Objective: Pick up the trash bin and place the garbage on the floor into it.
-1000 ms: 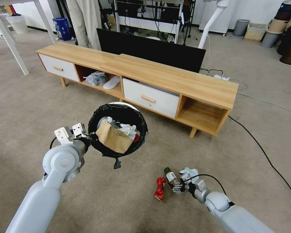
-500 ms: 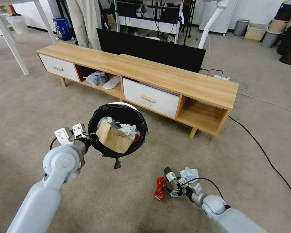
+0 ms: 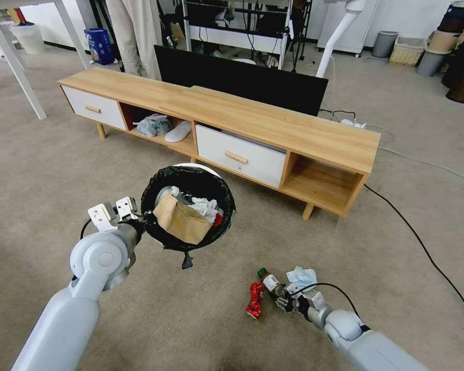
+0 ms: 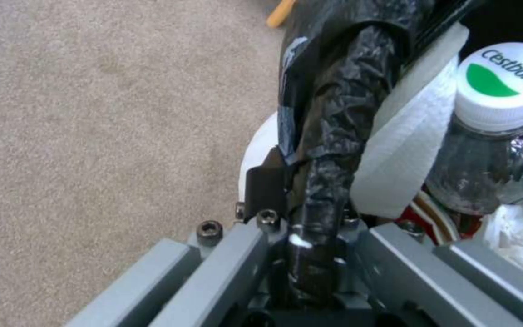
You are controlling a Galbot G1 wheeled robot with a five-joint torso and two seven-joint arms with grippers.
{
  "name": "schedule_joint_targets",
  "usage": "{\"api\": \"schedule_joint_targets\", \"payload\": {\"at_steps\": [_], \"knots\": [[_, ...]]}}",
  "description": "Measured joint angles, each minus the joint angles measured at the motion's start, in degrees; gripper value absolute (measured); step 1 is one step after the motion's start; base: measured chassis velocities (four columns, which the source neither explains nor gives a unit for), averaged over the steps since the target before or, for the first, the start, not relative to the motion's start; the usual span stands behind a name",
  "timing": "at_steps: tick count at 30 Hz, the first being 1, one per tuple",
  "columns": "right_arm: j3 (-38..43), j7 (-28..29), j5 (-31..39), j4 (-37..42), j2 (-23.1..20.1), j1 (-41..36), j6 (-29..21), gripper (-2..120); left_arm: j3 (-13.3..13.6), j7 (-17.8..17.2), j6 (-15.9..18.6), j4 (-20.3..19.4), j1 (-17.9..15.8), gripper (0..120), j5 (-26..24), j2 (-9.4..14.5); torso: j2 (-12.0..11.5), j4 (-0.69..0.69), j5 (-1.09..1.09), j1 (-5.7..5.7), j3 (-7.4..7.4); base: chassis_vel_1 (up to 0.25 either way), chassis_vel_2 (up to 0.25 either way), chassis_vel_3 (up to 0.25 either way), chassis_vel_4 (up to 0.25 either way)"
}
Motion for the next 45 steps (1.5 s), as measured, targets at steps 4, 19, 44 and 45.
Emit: {"api": "schedule_joint_targets", "payload": {"at_steps": [4,19,44,45], "knots": [[0.1,-0.2,0.0,-0.2,0.0,0.3,0.4,30,0.0,0.0,0.0,0.0,0.2,0,0.0,0.1,0.0,0.0,0.0,0.0,0.0,0.0,0.0,0.0,0.0],[7.8,-0.4,-0.7,3.6,-2.7,-1.5,2.1,30,0.4,0.0,0.0,0.0,-0.1,0,-0.1,0.1,0.0,-0.01,0.02,0.0,0.0,0.0,0.0,0.0,0.0],[18.5,0.8,8.0,32.4,-13.3,-6.7,2.0,30,1.6,-0.4,-0.1,-0.7,0.1,0,-0.1,0.3,0.0,0.0,0.0,0.0,0.0,0.0,0.0,0.0,0.0],[18.5,0.8,8.0,32.4,-13.3,-6.7,2.0,30,1.6,-0.4,-0.1,-0.7,0.1,0,-0.1,0.3,0.0,0.0,0.0,0.0,0.0,0.0,0.0,0.0,0.0]]}}
